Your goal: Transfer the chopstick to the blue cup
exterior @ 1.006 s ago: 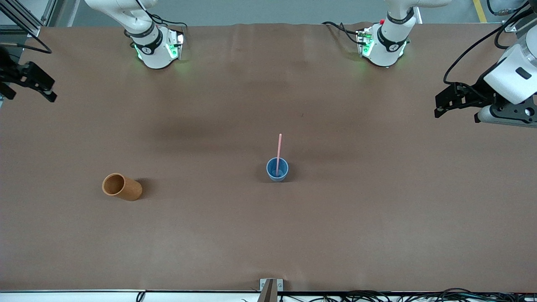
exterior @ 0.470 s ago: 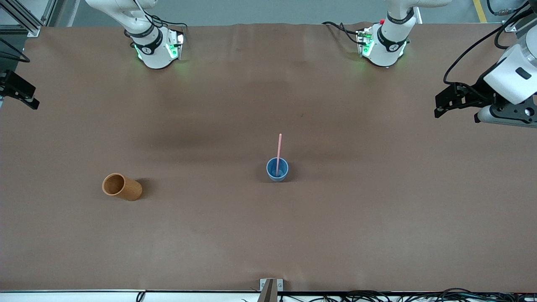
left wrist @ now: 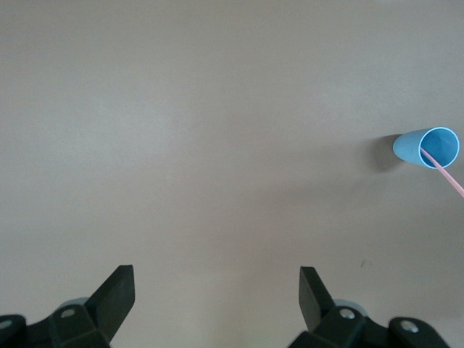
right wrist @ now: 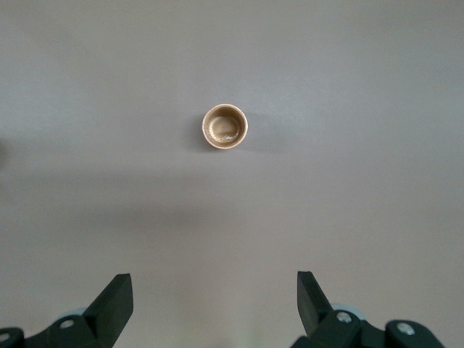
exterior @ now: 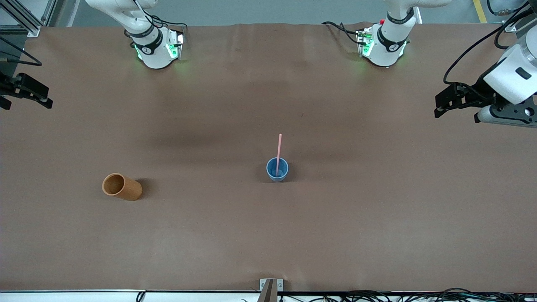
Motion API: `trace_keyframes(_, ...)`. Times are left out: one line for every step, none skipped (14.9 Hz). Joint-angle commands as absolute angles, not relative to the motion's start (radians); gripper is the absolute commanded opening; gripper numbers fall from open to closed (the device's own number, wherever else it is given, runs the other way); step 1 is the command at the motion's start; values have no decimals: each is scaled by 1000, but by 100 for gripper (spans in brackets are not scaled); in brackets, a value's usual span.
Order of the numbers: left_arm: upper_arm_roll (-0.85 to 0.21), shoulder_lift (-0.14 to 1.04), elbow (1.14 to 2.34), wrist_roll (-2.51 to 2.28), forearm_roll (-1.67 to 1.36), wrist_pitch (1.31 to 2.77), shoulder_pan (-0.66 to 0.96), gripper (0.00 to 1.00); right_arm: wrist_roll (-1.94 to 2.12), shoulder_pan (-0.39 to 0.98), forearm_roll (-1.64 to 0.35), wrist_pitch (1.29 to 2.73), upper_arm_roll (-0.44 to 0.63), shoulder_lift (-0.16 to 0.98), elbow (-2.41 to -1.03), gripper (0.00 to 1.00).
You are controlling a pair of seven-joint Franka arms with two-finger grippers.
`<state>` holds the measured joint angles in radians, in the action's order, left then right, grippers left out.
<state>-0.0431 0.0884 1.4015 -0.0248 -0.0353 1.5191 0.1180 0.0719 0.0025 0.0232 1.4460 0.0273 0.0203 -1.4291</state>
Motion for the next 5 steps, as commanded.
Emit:
trace_keyframes(-44, 84, 1404, -12, -44, 1519, 112, 100, 100, -9, 6, 1462, 23, 9, -1443, 100)
trace_keyframes(-44, 84, 1404, -14, -44, 1519, 112, 100, 100, -9, 5, 1468, 25, 9, -1447, 100)
trace_keyframes(-44, 84, 1404, -12, -44, 1519, 112, 100, 100, -11, 5, 1474, 26, 9, -1447, 100)
trace_keyframes(-44, 84, 1404, -12, -44, 1519, 112, 100, 100, -12, 5, 1480, 26, 9, -1447, 100)
trace_keyframes(-44, 84, 1404, -12, -44, 1519, 112, 100, 100, -12, 6, 1480, 26, 11, -1447, 100)
